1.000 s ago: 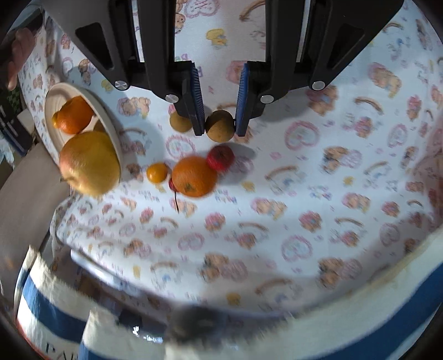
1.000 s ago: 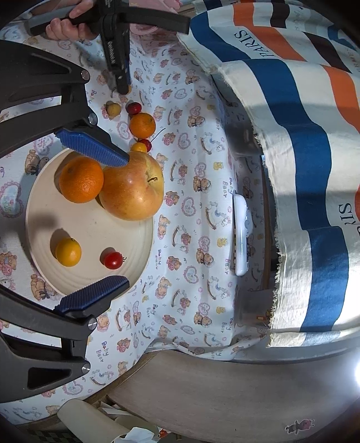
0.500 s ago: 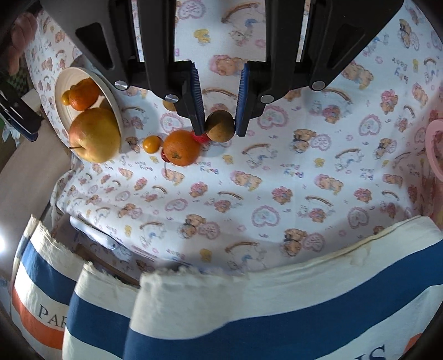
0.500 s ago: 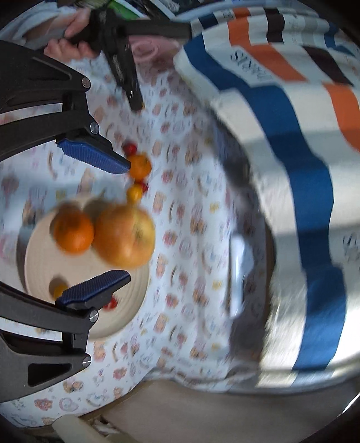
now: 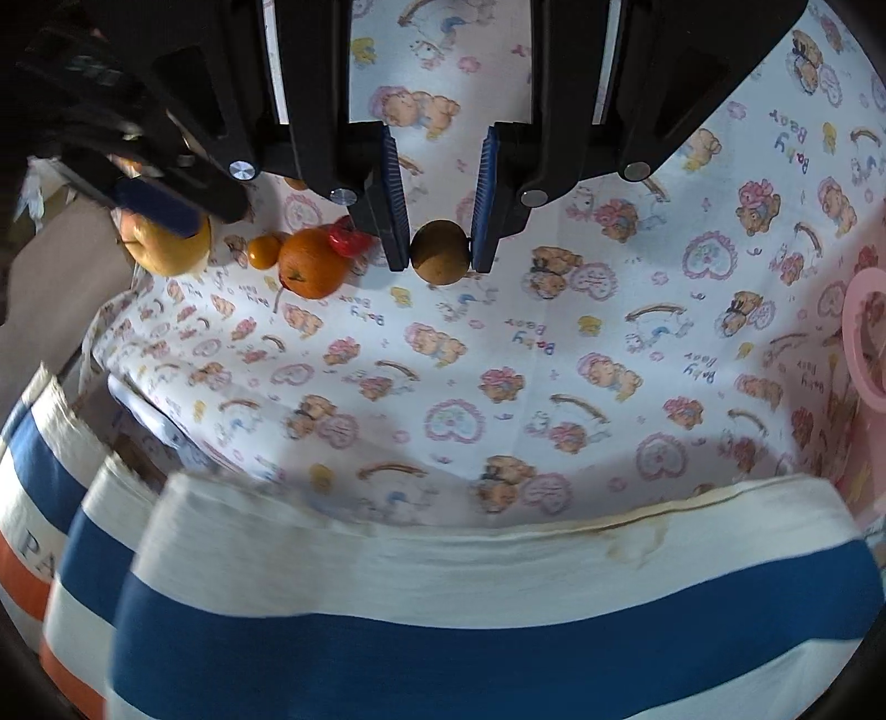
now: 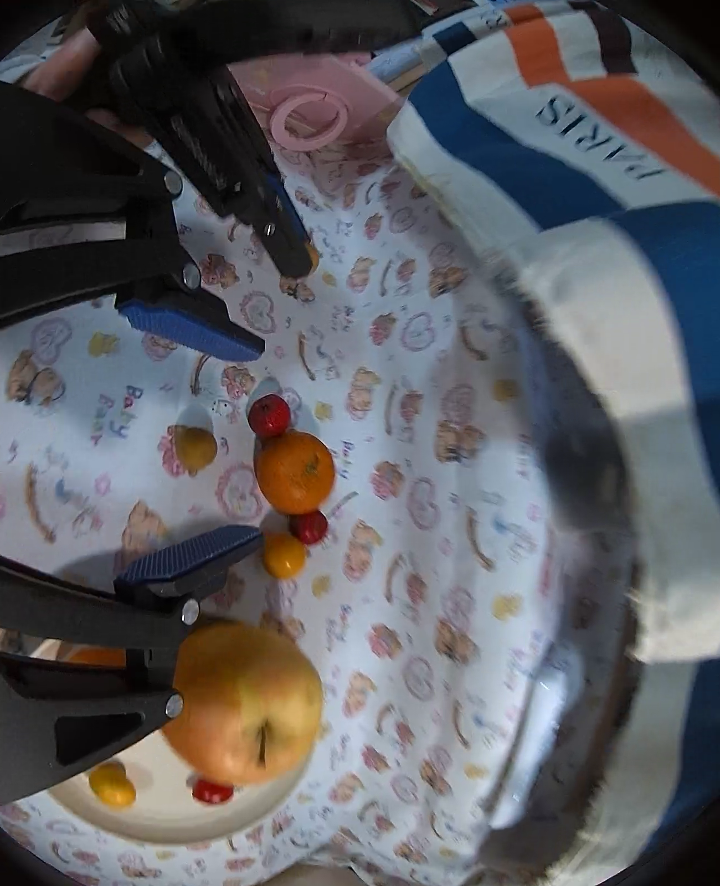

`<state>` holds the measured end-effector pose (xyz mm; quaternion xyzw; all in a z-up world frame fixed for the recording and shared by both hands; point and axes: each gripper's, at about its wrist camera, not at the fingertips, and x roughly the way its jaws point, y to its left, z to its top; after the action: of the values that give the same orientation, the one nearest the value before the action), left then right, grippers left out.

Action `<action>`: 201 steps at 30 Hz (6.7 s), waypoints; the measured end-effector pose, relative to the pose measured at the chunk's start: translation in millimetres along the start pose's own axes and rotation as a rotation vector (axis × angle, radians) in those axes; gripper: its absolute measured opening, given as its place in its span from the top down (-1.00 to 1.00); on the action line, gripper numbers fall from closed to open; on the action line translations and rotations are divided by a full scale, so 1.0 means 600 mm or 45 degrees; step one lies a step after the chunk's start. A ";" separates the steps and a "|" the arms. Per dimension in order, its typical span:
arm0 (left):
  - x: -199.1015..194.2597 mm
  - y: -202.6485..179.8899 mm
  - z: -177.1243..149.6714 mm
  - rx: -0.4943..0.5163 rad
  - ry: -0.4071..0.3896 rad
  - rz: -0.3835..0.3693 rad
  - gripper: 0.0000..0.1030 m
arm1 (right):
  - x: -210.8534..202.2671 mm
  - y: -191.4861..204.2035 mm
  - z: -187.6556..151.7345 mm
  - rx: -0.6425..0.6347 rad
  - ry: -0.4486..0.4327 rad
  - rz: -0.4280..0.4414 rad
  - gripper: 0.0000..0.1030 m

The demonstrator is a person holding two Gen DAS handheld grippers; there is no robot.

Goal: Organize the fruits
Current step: 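Grasp a small yellow fruit with the right gripper while the left holds the brown fruit, then carry the yellow fruit to the plate with the right gripper while the left carries the brown fruit, then lower both small fruits onto the plate and open both grippers, then move both open grippers back toward the remaining table fruits, then grasp the small red fruit with the left gripper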

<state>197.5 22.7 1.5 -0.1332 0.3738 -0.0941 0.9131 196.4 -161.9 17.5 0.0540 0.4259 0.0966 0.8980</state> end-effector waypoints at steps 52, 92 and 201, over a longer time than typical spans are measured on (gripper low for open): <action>-0.023 -0.134 -0.065 0.357 0.036 -0.149 0.58 | -0.151 -0.132 -0.091 -0.038 -0.224 -0.114 0.53; -0.005 -0.175 -0.096 0.513 0.075 -0.115 0.58 | -0.125 -0.270 -0.122 0.239 -0.044 -0.163 0.53; 0.108 -0.115 0.002 0.205 0.172 -0.097 0.38 | -0.164 -0.065 0.069 0.106 -0.418 -0.123 -0.67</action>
<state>238.8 -59.9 -18.4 -0.0669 0.4204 -0.1671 0.8893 172.4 -222.2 110.9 0.0858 0.2794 0.0256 0.9560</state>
